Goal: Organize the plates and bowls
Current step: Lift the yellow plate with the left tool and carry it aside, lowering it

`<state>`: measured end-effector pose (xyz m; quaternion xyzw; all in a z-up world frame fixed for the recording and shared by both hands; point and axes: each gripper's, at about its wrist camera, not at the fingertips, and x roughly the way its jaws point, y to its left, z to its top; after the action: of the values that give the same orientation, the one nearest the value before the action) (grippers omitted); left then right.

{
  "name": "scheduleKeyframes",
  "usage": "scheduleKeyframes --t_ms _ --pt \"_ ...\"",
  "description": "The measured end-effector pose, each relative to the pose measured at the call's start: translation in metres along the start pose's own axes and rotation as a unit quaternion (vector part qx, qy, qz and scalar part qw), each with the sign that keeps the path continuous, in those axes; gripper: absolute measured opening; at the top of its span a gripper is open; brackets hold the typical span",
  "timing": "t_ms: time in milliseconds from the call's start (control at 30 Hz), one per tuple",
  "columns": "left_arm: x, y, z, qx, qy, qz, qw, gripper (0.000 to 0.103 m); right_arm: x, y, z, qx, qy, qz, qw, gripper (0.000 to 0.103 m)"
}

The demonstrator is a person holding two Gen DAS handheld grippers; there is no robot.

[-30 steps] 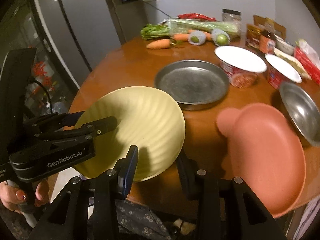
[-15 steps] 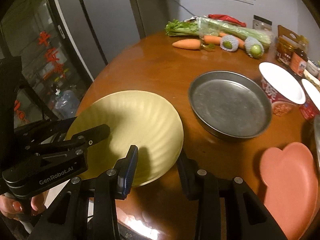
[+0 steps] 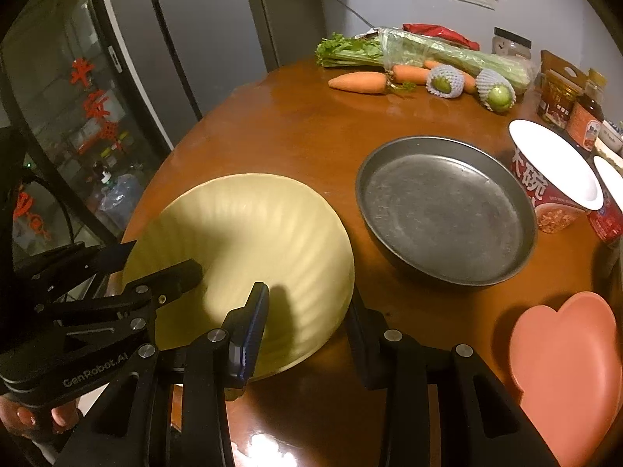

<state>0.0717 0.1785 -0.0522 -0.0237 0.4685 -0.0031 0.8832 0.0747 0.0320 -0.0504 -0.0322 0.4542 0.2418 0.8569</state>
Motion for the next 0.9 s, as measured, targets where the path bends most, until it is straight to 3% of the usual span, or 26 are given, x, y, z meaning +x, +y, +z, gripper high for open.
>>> scheduleKeyframes --t_ms 667,900 --pt "0.002 -0.004 0.001 -0.022 0.011 -0.003 0.9997 0.052 -0.020 -0.012 -0.008 0.026 -0.012 0.006 1.000 0.043" --pt "-0.009 -0.004 0.001 -0.027 -0.004 0.017 0.9995 0.061 -0.036 -0.016 -0.007 0.028 -0.031 0.007 0.999 0.044"
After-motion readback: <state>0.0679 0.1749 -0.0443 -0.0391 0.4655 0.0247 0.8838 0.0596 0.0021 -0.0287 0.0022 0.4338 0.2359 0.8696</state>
